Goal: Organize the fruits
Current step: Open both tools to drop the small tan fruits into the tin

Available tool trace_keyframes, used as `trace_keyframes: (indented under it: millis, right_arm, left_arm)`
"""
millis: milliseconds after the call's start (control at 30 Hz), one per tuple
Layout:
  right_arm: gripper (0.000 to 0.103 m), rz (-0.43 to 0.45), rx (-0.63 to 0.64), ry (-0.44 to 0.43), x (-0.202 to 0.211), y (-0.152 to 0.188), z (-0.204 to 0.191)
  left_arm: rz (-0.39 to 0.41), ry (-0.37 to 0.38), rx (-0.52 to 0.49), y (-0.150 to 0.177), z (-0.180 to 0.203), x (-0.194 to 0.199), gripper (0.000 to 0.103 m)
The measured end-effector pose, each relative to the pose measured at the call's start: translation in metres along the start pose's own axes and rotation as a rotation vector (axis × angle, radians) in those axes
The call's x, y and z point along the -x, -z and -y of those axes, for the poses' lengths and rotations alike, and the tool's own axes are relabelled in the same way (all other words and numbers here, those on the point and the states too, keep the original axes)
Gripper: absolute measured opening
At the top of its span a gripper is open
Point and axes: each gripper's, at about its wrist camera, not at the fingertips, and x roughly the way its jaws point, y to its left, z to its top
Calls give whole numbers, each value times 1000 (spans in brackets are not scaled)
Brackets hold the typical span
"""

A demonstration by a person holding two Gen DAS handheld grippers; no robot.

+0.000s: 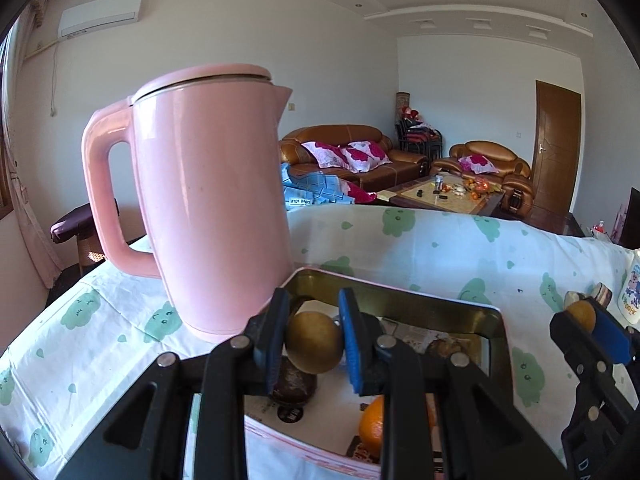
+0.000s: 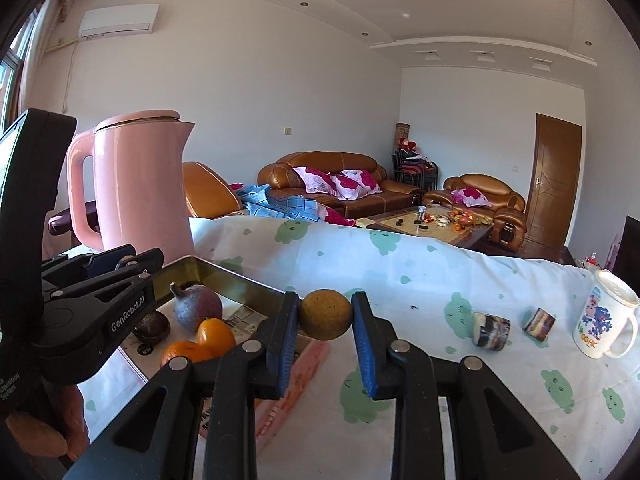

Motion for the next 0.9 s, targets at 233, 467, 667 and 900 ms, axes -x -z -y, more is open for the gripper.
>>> trace_keyframes:
  millis: [233, 467, 667, 900]
  right_arm:
    - [29, -25, -14, -48, -31, -10, -23]
    - [29, -110, -46, -81, -62, -15, -28]
    - [29, -230, -26, -118, -86, -12, -34]
    - [29, -253, -20, -155, -88, -9, -36]
  left_arm:
    - [-41, -43, 15, 0, -16, -15, 27]
    - [-133, -101, 3, 6, -19, -36, 27]
    - [-168, -122, -19, 11, -15, -43, 27]
    - [-182, -110, -27, 12, -14, -45, 27]
